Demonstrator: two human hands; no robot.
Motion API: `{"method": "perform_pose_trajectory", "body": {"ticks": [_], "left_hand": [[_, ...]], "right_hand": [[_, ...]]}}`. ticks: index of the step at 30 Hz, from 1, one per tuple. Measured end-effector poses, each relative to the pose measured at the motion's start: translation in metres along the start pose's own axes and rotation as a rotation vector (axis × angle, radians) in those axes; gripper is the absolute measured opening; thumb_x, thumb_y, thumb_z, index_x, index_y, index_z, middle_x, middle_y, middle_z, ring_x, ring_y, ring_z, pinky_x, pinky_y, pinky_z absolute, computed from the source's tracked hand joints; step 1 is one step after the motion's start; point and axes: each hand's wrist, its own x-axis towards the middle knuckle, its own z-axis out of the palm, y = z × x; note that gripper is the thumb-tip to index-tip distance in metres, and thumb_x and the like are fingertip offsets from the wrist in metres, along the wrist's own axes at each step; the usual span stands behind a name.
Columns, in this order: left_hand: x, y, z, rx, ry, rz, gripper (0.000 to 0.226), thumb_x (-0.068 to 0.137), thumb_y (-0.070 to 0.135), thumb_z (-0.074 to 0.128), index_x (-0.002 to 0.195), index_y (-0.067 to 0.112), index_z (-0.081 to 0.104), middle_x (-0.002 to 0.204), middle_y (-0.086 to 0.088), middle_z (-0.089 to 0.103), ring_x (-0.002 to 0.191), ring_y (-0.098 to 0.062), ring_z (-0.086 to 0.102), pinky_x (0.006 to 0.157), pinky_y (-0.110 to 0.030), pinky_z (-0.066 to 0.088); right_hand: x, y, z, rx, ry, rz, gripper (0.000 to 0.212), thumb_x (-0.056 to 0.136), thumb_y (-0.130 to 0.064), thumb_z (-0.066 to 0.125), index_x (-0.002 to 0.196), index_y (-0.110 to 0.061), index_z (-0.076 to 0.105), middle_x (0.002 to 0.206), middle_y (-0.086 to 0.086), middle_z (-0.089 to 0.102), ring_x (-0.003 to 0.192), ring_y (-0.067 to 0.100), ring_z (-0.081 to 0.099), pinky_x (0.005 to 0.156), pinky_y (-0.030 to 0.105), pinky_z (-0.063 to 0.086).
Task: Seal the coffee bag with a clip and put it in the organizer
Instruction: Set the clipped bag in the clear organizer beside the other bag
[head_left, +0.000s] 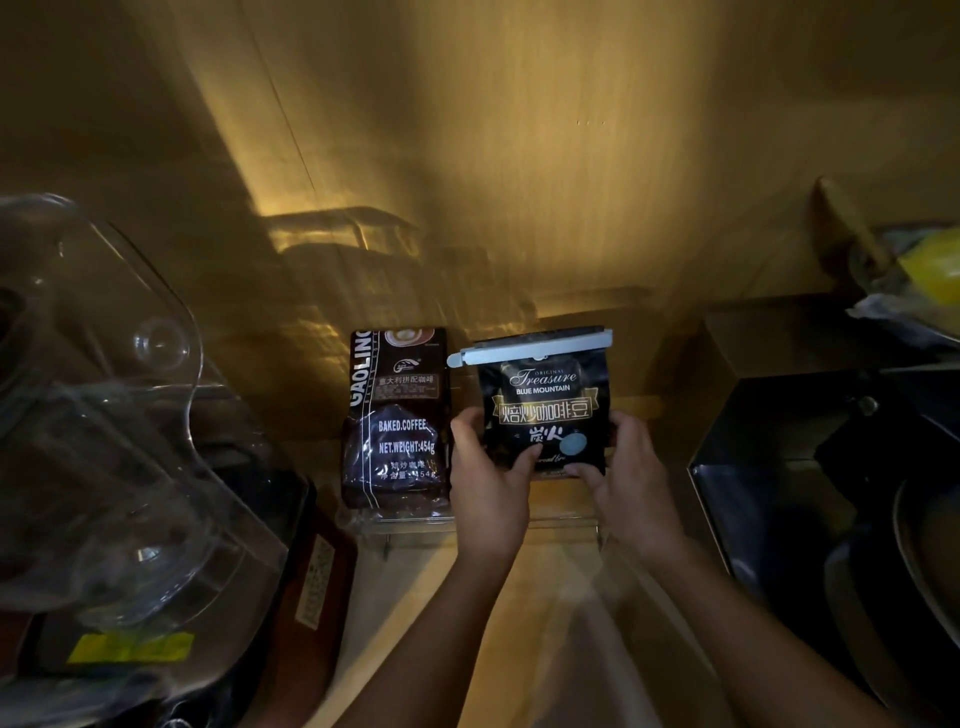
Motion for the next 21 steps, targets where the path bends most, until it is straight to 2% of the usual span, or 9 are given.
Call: {"method": "perform_pose_trajectory", "body": {"ticks": [4, 9, 12, 16, 21], "left_hand": [[0.01, 0.002, 0.005, -0.057, 0.021, -0.031, 0.058, 0.073, 0.016, 0.075, 0.115, 0.021, 0.035, 0.116, -0.009, 0.059, 0.106, -0.021, 0.057, 0.088, -0.044, 0.051], [0.032, 0.008, 0.014, -0.084, 0.088, -0.064, 0.058, 0.072, 0.015, 0.076, 0.115, 0.015, 0.038, 0.114, -0.008, 0.056, 0.106, -0.022, 0.055, 0.081, -0.029, 0.044], [0.049, 0.01, 0.019, -0.063, 0.109, -0.092, 0.062, 0.073, 0.017, 0.075, 0.12, 0.012, 0.036, 0.12, -0.015, 0.055, 0.107, -0.028, 0.055, 0.08, -0.029, 0.043], [0.065, 0.011, 0.025, -0.056, 0.118, -0.131, 0.061, 0.073, 0.02, 0.074, 0.119, 0.015, 0.035, 0.124, -0.016, 0.053, 0.107, -0.03, 0.055, 0.076, -0.025, 0.04], [0.076, 0.007, 0.028, -0.054, 0.097, -0.123, 0.063, 0.072, 0.02, 0.075, 0.119, 0.015, 0.033, 0.123, -0.016, 0.053, 0.106, -0.029, 0.055, 0.077, -0.026, 0.04]], "right_hand": [[0.012, -0.005, 0.003, -0.058, 0.008, -0.029, 0.05, 0.071, -0.012, 0.074, 0.108, -0.012, 0.04, 0.111, 0.01, 0.051, 0.099, 0.024, 0.053, 0.071, 0.03, 0.041], [0.035, -0.01, 0.012, -0.151, 0.003, -0.021, 0.056, 0.073, -0.015, 0.073, 0.116, -0.006, 0.039, 0.113, 0.017, 0.053, 0.101, 0.033, 0.054, 0.074, 0.037, 0.045], [0.051, -0.012, 0.017, -0.184, -0.002, -0.025, 0.055, 0.074, -0.014, 0.072, 0.115, -0.003, 0.038, 0.114, 0.02, 0.053, 0.1, 0.038, 0.056, 0.072, 0.04, 0.046], [0.065, -0.009, 0.025, -0.2, 0.017, -0.065, 0.05, 0.073, -0.012, 0.073, 0.108, -0.002, 0.038, 0.108, 0.021, 0.054, 0.092, 0.04, 0.057, 0.061, 0.034, 0.04], [0.076, -0.007, 0.027, -0.21, -0.006, -0.036, 0.051, 0.073, -0.017, 0.073, 0.107, -0.005, 0.036, 0.107, 0.021, 0.054, 0.092, 0.041, 0.056, 0.065, 0.042, 0.046]]}}
